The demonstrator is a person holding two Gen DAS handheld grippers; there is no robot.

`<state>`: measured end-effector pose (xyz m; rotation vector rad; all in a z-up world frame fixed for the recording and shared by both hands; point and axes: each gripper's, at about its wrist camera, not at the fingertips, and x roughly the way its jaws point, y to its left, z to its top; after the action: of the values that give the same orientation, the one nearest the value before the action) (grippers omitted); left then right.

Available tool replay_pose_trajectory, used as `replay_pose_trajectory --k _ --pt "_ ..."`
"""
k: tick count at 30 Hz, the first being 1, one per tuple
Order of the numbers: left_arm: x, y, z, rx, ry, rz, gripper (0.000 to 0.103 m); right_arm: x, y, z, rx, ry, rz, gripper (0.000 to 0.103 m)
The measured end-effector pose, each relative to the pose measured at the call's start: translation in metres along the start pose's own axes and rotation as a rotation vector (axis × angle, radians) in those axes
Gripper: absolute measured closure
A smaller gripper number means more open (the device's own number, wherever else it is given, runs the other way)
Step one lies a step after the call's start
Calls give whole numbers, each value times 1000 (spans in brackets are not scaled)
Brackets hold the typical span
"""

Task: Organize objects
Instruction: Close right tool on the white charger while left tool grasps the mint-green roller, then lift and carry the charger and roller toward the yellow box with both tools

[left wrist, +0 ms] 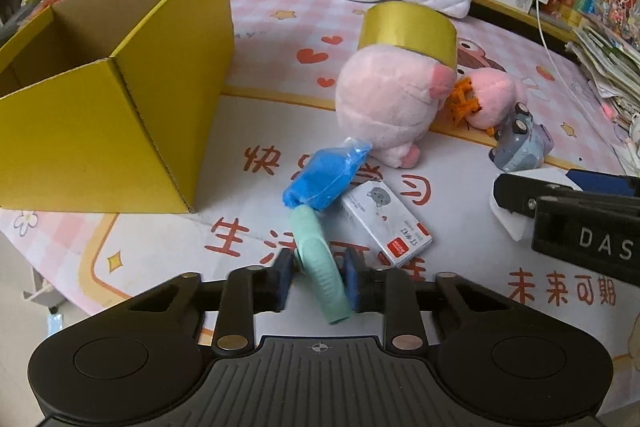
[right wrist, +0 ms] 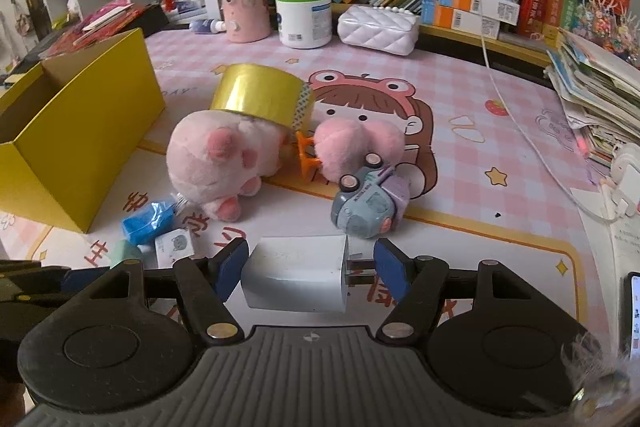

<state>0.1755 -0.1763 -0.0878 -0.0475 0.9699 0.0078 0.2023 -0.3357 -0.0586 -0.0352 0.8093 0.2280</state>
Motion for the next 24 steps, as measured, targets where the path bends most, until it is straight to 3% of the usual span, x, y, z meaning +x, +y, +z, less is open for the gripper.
replay_pose_trajectory --k 4,14,24 --pt "-3 7 3 -39 -6 -7 86 -1 2 1 -3 -3 1 36" --pt "-41 13 4 -7 -128 11 86 -6 16 1 -13 -4 1 36" --pt "-65 40 -2 2 -187 40 86 -31 58 -4 -50 -54 -73 36"
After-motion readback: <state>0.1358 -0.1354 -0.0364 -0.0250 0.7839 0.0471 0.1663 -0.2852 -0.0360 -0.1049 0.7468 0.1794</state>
